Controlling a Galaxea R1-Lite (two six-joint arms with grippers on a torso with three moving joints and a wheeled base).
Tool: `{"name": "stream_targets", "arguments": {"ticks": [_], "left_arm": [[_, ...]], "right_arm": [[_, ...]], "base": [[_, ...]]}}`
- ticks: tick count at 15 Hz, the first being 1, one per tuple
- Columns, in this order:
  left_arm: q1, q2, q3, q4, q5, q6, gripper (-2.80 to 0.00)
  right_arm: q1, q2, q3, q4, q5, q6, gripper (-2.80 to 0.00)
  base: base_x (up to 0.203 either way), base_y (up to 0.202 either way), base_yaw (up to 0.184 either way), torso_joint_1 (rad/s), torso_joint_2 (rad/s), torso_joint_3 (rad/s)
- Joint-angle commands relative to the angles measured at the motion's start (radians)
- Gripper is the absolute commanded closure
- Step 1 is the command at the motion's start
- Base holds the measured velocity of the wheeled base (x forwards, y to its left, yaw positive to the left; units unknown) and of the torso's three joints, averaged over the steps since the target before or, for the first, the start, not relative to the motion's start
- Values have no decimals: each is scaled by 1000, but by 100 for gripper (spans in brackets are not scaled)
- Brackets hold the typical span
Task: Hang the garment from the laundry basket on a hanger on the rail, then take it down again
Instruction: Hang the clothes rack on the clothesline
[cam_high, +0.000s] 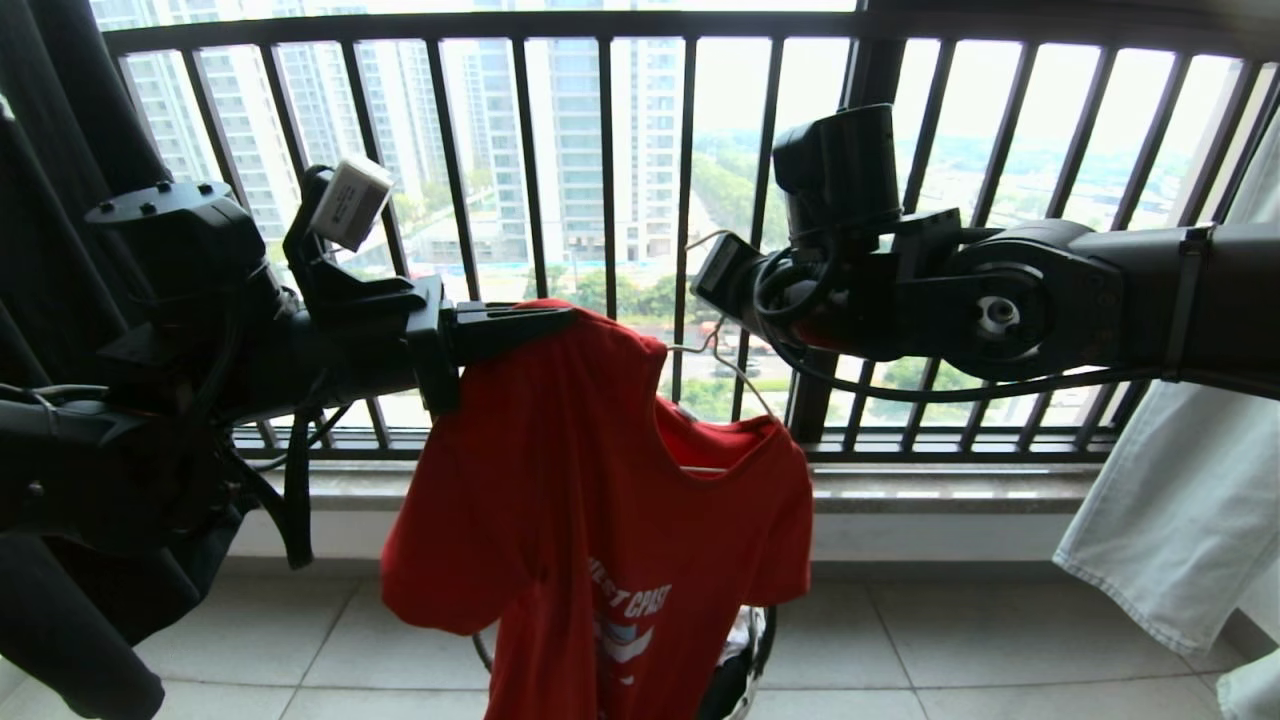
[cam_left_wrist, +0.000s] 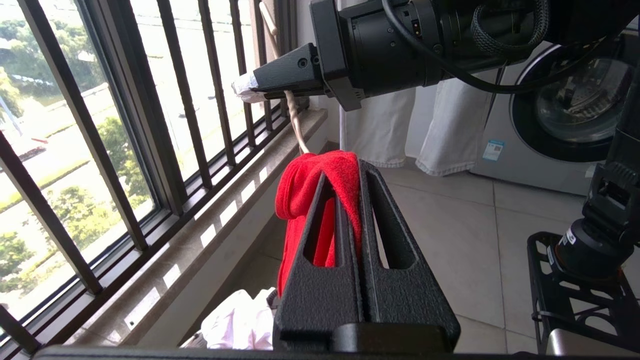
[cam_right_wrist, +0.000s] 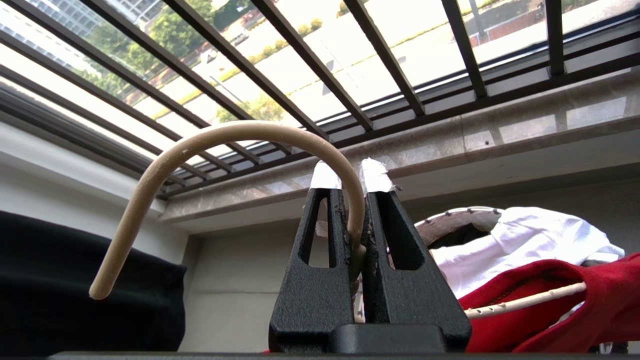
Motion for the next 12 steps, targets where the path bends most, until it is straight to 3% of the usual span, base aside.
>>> {"name": "stream_targets", "arguments": {"ticks": [1,6,12], "left_arm": [[0,22,-16,-2,11,-2,0],[4,28,-24,-7,26,-1,0],[70,-13,-23,-14,19,1,0]], "right_arm": [[0,-25,3,0,-2,4,0],[0,-29,4,2,-2,3,0],[-22,6,1,-1,-2,-17,0]], "base": [[0,0,0,0,0,0],[0,0,0,0,0,0],[0,0,0,0,0,0]]}}
